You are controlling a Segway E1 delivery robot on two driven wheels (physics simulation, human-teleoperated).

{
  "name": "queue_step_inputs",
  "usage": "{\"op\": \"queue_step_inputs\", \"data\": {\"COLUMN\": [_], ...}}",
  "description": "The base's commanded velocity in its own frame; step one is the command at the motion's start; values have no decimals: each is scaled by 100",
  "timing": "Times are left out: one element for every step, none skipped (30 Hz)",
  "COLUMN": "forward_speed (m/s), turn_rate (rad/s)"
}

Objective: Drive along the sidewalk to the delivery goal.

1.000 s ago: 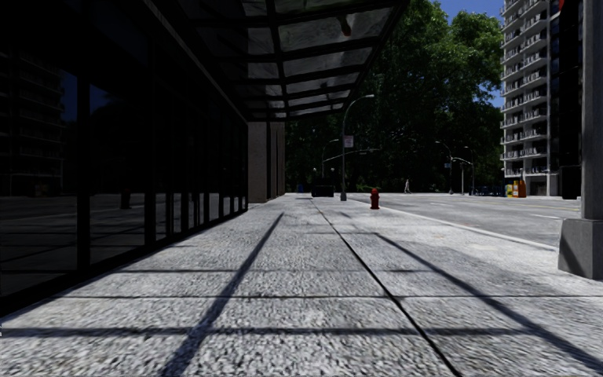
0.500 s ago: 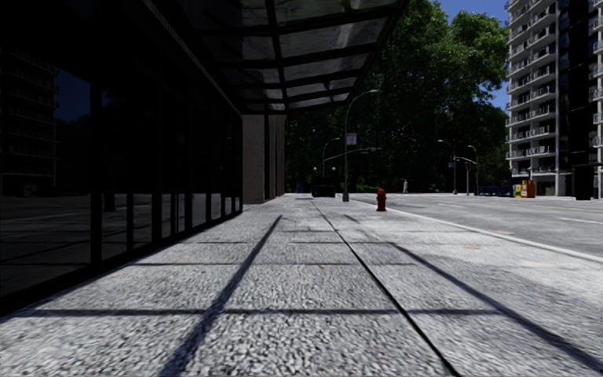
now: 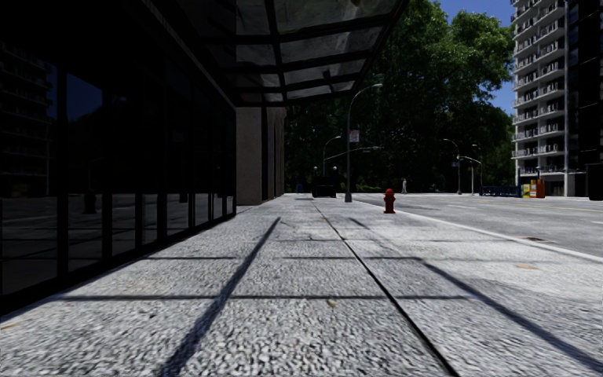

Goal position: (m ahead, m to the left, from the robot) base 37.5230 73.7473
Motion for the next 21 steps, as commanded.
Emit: {"op": "queue_step_inputs", "data": {"forward_speed": [193,193,193,193,193,193,193,193,193,193,193,193,193,193,193,193,193,193,193,193,193], "turn_rate": [0,0,0,0,0,0,0,0,0,0,0,0,0,0,0,0,0,0,0,0,0]}}
